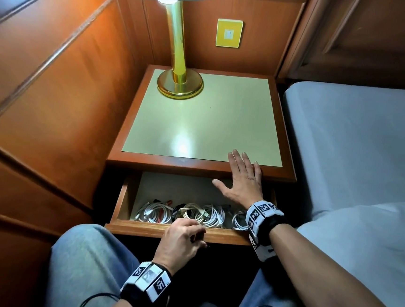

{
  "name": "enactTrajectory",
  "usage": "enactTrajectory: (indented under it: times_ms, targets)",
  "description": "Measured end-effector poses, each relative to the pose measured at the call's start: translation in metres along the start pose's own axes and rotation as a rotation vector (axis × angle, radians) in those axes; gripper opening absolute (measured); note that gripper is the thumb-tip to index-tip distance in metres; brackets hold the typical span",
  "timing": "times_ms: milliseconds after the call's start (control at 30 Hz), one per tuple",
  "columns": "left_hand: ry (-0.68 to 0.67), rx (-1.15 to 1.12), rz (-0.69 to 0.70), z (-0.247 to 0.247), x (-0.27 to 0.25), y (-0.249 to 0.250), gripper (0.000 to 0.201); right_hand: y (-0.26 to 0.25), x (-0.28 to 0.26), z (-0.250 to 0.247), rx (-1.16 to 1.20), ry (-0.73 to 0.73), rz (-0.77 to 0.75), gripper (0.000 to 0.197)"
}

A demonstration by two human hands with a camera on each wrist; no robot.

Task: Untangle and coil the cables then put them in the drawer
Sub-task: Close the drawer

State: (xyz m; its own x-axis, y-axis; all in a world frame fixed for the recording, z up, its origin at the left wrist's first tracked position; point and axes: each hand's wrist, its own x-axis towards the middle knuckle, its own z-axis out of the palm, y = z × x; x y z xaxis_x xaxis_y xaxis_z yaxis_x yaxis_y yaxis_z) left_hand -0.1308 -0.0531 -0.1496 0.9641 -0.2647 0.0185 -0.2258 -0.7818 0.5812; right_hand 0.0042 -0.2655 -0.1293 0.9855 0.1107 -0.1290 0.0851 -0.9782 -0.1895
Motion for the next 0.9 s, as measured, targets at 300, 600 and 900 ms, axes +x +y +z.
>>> enactTrajectory:
  times_ms: [300, 600, 900]
  targets:
    - [0.049, -0.096, -0.033, 0.001, 0.025, 0.000, 0.032, -0.002, -0.001, -0.001, 0.018, -0.018, -0.005, 0.097]
    - [0.029, -0.112, -0.064, -0.006, 0.063, -0.006, 0.030, 0.000, 0.000, -0.004, 0.030, -0.042, -0.012, 0.101]
    - [0.185, 0.045, -0.163, 0.000, 0.075, 0.006, 0.032, -0.001, -0.002, -0.007, 0.056, -0.026, -0.002, 0.098]
